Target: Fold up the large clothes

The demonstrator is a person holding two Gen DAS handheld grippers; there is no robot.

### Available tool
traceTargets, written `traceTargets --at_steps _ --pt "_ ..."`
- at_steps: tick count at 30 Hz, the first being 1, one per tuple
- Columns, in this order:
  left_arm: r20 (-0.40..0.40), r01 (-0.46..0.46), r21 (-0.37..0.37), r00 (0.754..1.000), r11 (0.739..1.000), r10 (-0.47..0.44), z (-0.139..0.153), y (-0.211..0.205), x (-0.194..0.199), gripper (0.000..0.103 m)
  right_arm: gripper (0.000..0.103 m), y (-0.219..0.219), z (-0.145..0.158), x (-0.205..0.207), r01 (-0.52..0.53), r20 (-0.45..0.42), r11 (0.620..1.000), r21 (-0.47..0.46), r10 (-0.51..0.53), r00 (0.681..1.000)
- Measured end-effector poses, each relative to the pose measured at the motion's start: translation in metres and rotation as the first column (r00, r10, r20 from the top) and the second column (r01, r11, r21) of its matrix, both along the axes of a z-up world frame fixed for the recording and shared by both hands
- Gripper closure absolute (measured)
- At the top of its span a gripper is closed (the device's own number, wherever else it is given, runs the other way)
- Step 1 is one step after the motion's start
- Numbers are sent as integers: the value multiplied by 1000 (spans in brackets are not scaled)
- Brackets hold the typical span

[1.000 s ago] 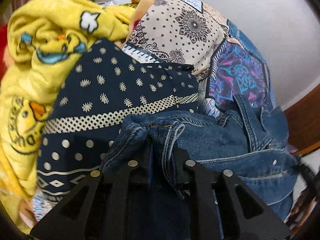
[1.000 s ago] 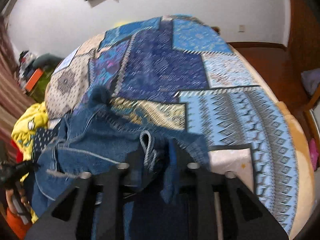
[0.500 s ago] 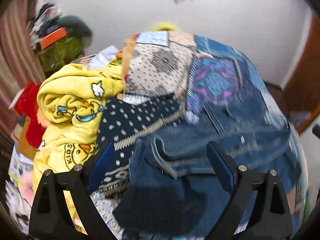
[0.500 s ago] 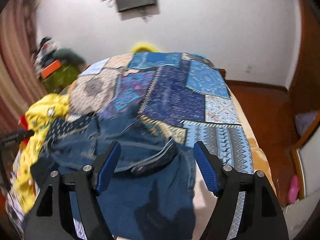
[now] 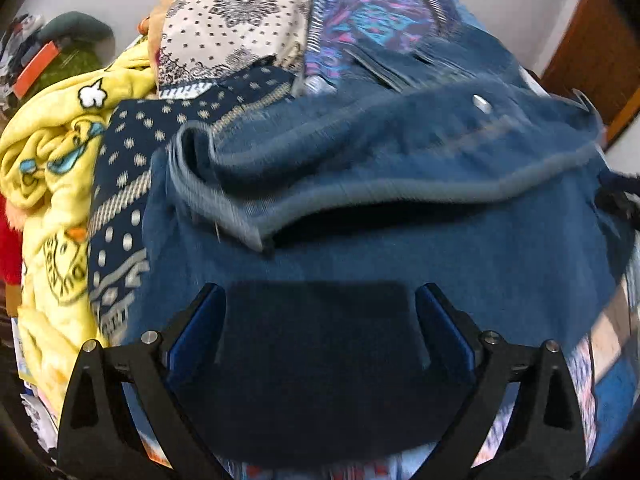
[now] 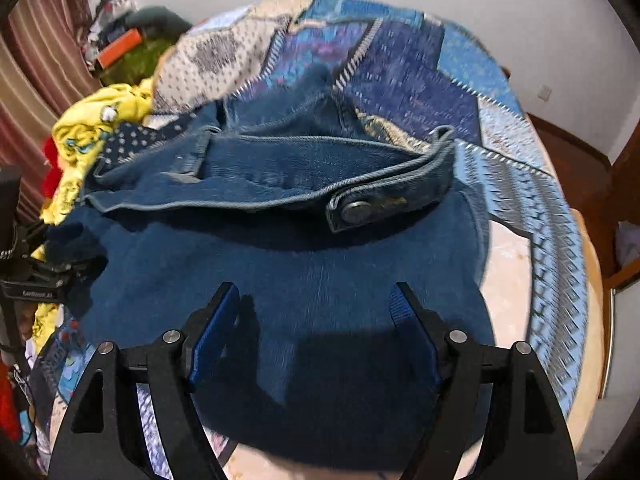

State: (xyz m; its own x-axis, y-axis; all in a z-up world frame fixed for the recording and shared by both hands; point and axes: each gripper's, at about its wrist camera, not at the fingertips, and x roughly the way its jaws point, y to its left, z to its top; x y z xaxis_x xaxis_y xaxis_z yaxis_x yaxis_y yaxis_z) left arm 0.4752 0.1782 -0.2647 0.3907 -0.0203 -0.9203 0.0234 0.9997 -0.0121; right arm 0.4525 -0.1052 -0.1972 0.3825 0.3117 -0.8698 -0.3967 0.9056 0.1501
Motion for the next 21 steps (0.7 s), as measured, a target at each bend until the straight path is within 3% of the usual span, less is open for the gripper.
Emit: traceTargets --at_steps 6,8,10,13,16,21 --pt "0 -115 -8 993 993 115 6 25 58 5 29 16 -6 47 36 -32 999 22 -35 999" --pt "41 -137 18 990 990 136 16 32 72 5 29 18 -5 56 66 -33 997 36 -65 997" --pt "83 -193 57 979 980 188 26 40 80 5 29 20 1 62 110 -1 992 64 -111 994" --pt "120 -236 2 965 972 234 42 50 81 5 29 23 14 59 165 60 983 81 -170 984" --pt "171 -202 -35 964 979 205 59 44 66 5 29 32 27 44 119 98 985 128 -132 986" --pt "182 -72 -11 981 997 73 56 14 35 5 29 59 38 2 -1 164 996 88 -14 986"
